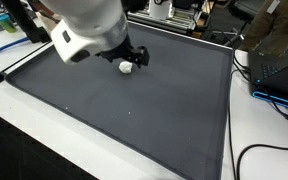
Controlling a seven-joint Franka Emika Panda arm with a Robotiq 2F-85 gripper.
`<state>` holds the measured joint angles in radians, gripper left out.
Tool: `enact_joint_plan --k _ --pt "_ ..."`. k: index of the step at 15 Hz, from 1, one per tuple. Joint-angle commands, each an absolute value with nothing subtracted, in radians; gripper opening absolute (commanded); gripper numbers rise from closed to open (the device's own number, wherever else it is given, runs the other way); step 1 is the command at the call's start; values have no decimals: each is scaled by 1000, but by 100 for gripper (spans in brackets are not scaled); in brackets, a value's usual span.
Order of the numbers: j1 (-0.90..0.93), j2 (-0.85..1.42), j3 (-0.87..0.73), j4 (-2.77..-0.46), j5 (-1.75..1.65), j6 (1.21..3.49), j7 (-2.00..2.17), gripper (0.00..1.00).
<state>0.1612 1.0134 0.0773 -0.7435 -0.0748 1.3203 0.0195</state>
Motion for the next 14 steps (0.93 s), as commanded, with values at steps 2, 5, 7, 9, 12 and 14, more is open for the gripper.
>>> enact_joint_plan --k 2,5,7,9,12,14 --pt "83 825 139 -1020 56 1603 31 100" --pt "61 753 157 -1148 126 1769 30 100" --pt "63 707 150 -1236 135 1843 30 100" --pt "88 775 126 -1118 120 1811 19 100" --pt "88 730 126 -1200 119 1879 18 100" --pt "87 719 126 -1213 119 1881 18 100"
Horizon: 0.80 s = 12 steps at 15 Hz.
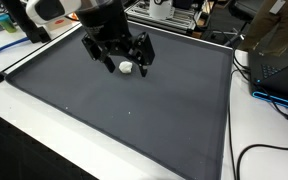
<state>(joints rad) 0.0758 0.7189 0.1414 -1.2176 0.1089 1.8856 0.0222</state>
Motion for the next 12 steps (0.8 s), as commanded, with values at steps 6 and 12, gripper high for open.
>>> enact_joint_plan --k 6,12 --pt "101 585 84 -1435 70 1902 59 100" --pt "96 419 83 -1695 134 1937 137 100"
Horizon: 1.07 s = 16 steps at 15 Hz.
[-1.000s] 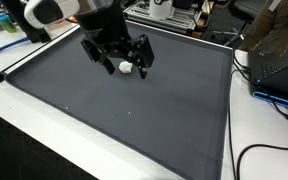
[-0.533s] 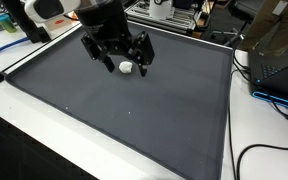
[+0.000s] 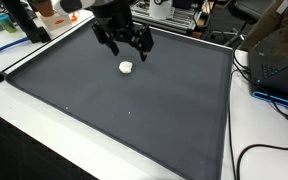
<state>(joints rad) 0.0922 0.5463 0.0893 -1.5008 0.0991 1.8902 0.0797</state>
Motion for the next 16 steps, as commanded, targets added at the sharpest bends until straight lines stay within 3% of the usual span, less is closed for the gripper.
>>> enact_joint_plan --k 1,5,6,16 --pt "96 391 83 -1742 148 1936 163 100" --pt "87 273 82 -1939 238 1990 250 100" --pt "98 370 81 -1790 192 1926 225 100" --pt "93 299 79 -1897 216 1962 247 100"
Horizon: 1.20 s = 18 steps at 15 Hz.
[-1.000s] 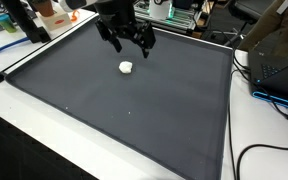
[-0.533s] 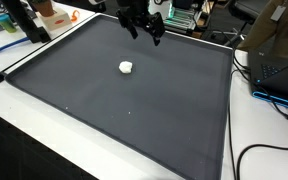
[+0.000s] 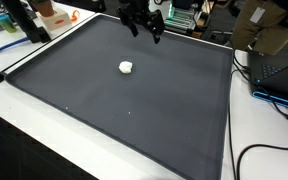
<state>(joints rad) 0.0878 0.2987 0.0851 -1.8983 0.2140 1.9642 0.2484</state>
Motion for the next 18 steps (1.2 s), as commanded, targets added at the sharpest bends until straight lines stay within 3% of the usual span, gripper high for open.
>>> enact_joint_plan --k 1,9,10,18 --pt "93 296 78 -1908 213 1973 239 100" --pt "31 21 95 -2232 467 1915 -29 100" --pt "57 166 83 -2090 394 1918 53 100" --pt "43 27 67 -2183 389 1907 1 100"
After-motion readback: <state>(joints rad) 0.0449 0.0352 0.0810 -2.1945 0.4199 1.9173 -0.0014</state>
